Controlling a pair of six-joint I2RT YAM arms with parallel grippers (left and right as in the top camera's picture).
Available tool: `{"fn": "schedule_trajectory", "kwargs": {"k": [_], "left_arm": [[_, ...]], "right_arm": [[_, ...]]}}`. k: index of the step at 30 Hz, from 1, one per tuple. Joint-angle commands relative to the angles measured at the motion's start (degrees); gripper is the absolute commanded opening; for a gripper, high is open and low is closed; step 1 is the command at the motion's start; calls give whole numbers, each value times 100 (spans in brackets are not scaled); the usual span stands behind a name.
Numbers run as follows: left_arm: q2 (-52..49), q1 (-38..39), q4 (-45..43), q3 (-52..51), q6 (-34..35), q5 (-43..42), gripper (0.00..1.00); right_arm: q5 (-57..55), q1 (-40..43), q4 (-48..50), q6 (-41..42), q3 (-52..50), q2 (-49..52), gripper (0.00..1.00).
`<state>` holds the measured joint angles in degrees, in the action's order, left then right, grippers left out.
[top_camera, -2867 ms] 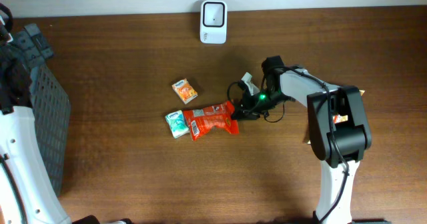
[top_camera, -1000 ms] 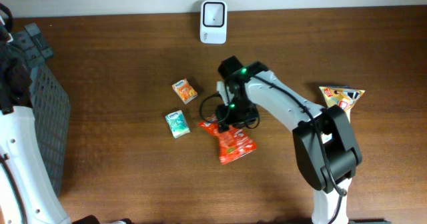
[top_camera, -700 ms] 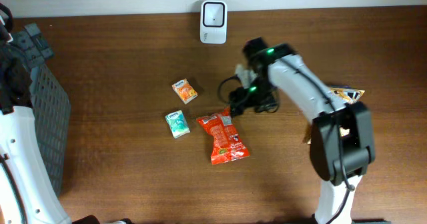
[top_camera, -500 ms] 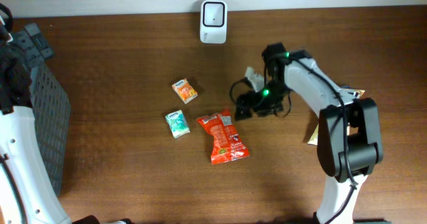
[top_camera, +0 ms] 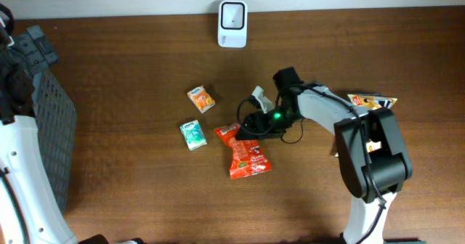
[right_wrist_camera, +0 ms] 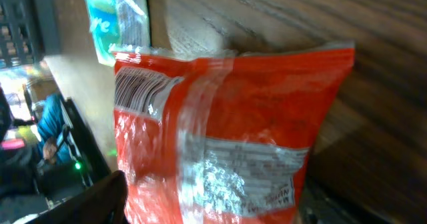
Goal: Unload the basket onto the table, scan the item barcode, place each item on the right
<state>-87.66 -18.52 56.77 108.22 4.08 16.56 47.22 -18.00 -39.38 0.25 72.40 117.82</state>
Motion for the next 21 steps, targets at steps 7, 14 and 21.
{"fn": "schedule_trajectory", "kwargs": {"k": [7, 14, 21], "left_arm": [[2, -13, -4, 2, -52, 20, 99], [2, -13, -4, 2, -52, 20, 99], [2, -13, -4, 2, -52, 20, 99]], "right_arm": [[-544, -219, 42, 476, 9, 151, 4], [-1515, -221, -645, 452, 715, -205, 4], [-4146, -387, -2199, 717, 1751, -879, 4]]}}
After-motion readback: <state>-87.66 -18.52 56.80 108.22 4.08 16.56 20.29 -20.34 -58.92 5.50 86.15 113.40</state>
